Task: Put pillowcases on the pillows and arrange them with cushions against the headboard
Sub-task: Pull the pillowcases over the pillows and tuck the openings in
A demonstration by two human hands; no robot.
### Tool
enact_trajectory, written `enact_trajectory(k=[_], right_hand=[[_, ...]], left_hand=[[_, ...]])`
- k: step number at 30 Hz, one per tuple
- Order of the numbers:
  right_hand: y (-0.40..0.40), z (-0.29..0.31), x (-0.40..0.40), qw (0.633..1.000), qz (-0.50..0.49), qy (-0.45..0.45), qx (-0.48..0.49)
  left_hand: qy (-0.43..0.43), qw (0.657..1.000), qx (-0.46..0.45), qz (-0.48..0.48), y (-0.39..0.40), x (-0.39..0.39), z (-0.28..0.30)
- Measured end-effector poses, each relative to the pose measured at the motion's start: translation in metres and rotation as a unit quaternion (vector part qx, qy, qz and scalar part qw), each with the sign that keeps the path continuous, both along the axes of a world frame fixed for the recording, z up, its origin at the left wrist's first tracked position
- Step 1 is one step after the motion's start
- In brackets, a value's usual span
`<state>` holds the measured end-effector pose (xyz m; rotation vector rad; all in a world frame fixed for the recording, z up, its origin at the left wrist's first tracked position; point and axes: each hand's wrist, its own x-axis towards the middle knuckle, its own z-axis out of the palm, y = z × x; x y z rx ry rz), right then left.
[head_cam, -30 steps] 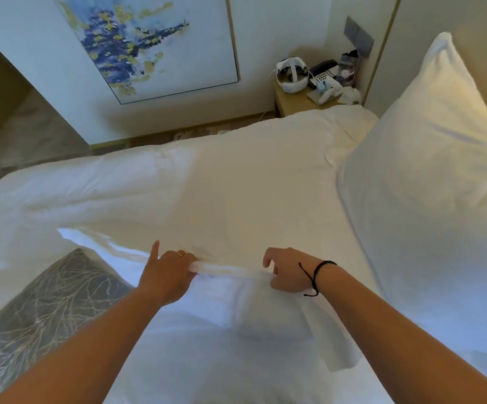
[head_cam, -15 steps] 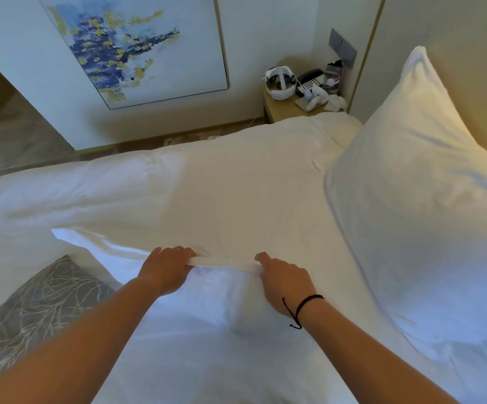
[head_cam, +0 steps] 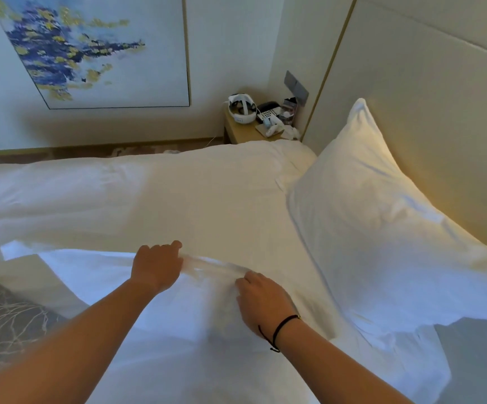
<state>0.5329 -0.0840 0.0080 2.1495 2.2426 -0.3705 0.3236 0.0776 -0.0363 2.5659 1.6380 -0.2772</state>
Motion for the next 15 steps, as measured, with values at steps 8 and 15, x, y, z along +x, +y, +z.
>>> enact_trajectory(k=[8,15], right_hand=[[0.012,-0.031,0.019,0.991,-0.103,-0.008,-0.085],[0.017,-0.041,0.033,0.988,-0.107,-0.011,-0.110]], left_hand=[[-0.093,0.986,0.048,-0.126,0.004,-0.048,-0.025],[-0.029,0.984,-0.074,-0.159,0.028,-0.072,-0.028]])
